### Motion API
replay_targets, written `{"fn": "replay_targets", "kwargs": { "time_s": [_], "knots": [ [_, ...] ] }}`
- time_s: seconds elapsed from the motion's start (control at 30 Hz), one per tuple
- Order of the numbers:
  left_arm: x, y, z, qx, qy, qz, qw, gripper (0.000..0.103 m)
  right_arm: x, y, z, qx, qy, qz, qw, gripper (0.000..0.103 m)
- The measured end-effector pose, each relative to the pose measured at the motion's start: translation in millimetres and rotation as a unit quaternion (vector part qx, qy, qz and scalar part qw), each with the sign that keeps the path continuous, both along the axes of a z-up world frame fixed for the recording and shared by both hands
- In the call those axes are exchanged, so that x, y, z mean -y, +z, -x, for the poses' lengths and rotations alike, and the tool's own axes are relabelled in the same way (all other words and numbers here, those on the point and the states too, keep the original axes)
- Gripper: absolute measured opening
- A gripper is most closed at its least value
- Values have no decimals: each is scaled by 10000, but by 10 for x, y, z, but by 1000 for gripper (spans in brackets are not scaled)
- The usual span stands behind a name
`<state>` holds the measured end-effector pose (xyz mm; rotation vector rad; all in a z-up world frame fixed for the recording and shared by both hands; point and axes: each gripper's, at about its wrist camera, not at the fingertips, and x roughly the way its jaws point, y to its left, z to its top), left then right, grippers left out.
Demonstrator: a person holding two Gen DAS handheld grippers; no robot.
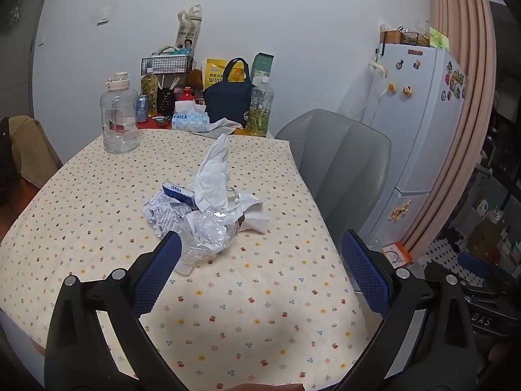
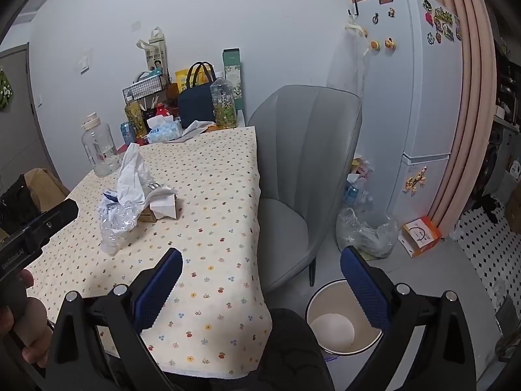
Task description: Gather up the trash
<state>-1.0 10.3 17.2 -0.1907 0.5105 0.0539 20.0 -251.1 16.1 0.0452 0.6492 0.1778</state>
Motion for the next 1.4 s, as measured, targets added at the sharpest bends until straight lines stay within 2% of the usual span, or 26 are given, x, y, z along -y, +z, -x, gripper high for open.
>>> {"fn": "replay_targets", "kwargs": {
  "time_s": [1.4],
  "knots": [
    [10,-112,40,1,64,8,10000,97,-31,-36,-3,-14,49,10,10000,95]
  ]
}}
